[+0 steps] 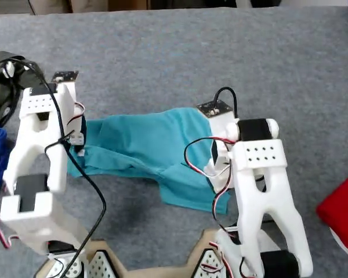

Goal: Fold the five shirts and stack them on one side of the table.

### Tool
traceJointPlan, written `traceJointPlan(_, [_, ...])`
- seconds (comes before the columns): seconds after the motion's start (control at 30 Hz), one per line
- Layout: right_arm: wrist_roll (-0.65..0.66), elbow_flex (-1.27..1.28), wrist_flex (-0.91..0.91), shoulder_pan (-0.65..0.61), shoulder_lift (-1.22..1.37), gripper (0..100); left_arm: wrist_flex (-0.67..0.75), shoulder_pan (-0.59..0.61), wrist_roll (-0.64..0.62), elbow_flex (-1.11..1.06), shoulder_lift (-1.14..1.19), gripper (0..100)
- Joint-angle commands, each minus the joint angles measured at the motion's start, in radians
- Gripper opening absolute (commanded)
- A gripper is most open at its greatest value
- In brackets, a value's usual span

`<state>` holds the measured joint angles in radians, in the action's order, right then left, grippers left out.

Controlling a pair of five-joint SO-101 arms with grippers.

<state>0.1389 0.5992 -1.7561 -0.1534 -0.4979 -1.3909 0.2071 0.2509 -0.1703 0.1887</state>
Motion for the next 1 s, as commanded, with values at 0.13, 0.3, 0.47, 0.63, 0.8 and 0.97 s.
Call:
traceJointPlan(0.13, [0.054,0.004,-0.011,0.065,-0.025,5.7,-0.057,-0.021,0.077,0.06,0.007,2])
traceJointPlan(0.3, [0.135,0.004,-0.031,0.094,-0.033,36.3,-0.12,-0.04,0.094,0.06,0.007,12])
traceJointPlan(0.47, [0.138,-0.007,-0.021,0.096,-0.03,39.0,-0.147,-0.031,0.094,0.061,0.005,13])
traceJointPlan(0.63, [0.12,-0.091,0.06,0.097,-0.025,31.3,-0.198,0.035,0.092,0.199,0.005,13])
traceJointPlan(0.8, [-0.011,-0.225,0.173,0.096,0.024,15.1,-0.322,0.084,0.032,0.445,0.016,14])
traceJointPlan(0.97, [-0.061,-0.364,0.195,0.047,0.196,1.9,-0.367,0.064,-0.153,0.555,0.012,14])
